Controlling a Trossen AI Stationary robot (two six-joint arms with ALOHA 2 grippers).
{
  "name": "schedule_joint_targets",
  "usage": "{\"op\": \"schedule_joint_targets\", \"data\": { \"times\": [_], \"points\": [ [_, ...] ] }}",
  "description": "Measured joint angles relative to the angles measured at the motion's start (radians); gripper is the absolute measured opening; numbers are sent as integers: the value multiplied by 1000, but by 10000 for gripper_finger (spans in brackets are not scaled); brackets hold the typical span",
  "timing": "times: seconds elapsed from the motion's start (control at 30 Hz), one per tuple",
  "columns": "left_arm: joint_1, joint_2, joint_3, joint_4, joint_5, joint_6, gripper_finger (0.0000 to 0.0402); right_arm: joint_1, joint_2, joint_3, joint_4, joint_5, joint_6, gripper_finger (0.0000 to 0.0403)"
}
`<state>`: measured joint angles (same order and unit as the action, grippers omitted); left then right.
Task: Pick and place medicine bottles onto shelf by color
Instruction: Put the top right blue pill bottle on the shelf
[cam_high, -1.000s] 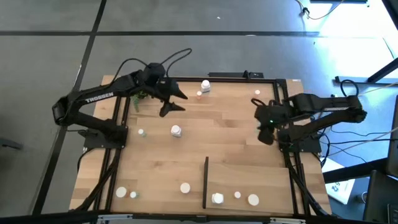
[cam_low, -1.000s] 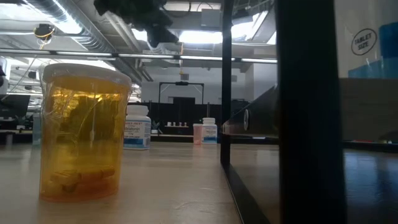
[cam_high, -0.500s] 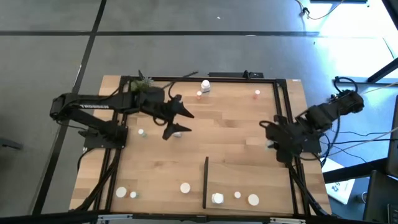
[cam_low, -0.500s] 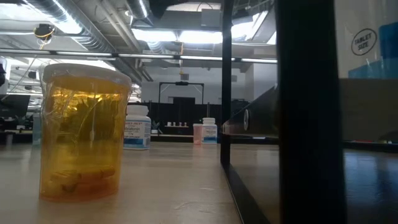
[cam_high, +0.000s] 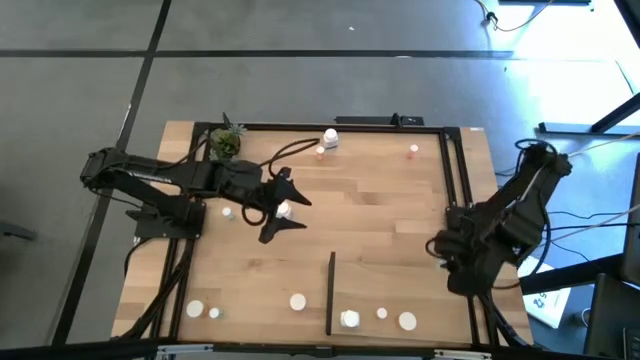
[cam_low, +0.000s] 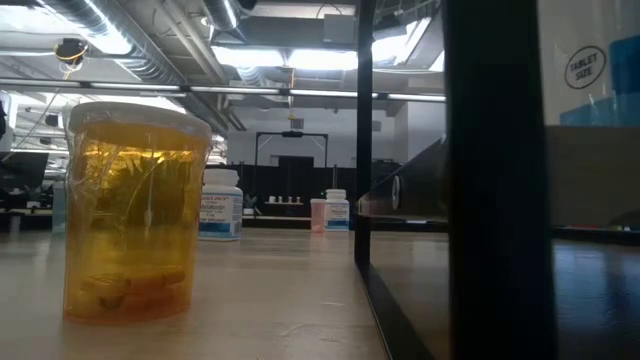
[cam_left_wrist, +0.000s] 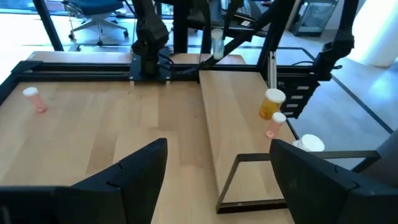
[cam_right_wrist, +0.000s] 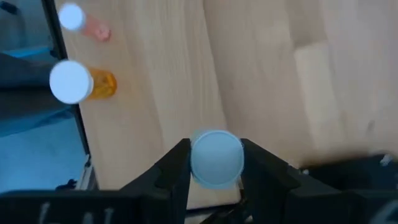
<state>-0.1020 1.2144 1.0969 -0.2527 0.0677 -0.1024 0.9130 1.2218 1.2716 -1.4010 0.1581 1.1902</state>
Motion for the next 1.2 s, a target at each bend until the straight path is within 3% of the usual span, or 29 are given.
{"op": "schedule_joint_targets", "data": {
  "times": [0.23, 0.63, 0.83, 1.2],
  "points": [
    [-5, 0, 0, 0, 0, 5, 277, 136, 95, 0, 60, -19, 379, 128],
    [-5, 0, 0, 0, 2, 52, 277, 271, 293, 0, 141, -2, 743, 129],
    [-4, 0, 0, 0, 3, 53, 277, 310, 364, 0, 242, 4, 786, 129],
    [-4, 1, 0, 0, 4, 52, 277, 319, 415, 5, 209, 71, 759, 129]
  ]
}}
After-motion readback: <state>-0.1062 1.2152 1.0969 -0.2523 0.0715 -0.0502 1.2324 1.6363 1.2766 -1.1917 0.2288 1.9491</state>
